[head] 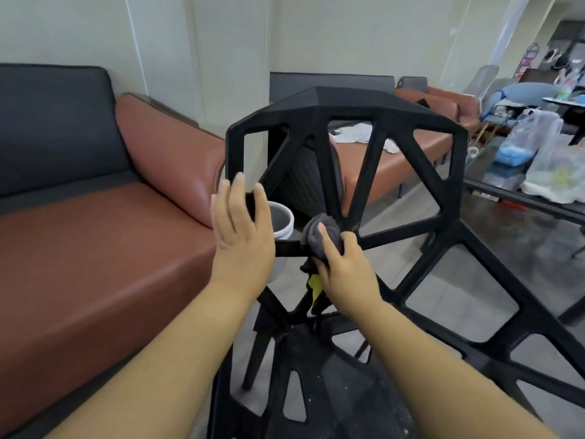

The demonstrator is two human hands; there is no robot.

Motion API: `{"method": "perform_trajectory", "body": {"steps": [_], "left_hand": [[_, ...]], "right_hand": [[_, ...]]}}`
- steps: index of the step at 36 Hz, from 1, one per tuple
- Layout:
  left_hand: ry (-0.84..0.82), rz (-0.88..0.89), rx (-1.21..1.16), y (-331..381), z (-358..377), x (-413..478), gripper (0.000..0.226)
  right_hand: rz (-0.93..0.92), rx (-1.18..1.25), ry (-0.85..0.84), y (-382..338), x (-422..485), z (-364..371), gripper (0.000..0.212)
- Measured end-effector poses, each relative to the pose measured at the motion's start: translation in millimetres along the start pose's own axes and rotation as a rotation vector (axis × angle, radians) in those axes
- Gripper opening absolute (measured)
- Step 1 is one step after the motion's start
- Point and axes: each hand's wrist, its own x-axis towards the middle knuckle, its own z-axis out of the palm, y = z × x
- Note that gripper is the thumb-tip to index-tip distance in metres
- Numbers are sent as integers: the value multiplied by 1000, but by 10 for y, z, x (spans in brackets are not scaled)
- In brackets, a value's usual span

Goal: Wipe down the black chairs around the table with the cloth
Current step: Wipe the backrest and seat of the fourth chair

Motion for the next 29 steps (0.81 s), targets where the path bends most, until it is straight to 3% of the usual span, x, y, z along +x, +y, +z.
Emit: {"method": "perform_trajectory", "body": {"steps": [2, 4, 5, 8, 9, 14, 18, 21, 23, 26, 29], "left_hand": [[-40, 219, 19, 57, 15, 19, 47], [-234, 445, -23, 98, 104, -13, 35], [-344, 465, -37, 111, 141, -40, 27], [-394, 382, -115, 102, 163, -48, 30], [-392, 359, -129, 103, 166, -41, 32], [-372, 319, -171, 120, 182, -10, 35], [-391, 313, -193, 118, 196, -36, 38], [-398, 296, -214, 108, 185, -45, 39], [-408, 289, -216, 102, 187, -37, 38], [-462, 274, -234, 124, 152, -22, 37], [-529, 262, -217, 119, 187, -8, 43]], "right_hand": [[-15, -62, 33, 159, -18, -27, 60], [25, -72, 70, 291, -48, -25, 59], [106, -38, 104, 343, -59, -36, 58], [512, 128, 230, 434, -1, -91, 54], [555, 149, 238, 458, 33, -85, 54], [440, 173, 221, 237, 111, 63, 61], [67, 115, 96, 131, -194, 236, 57], [-52, 20, 57, 312, -177, 207, 55], [63, 18, 115, 448, -69, 100, 56], [375, 90, 205, 542, 107, -38, 54], [417, 87, 184, 417, 111, -39, 57]]}}
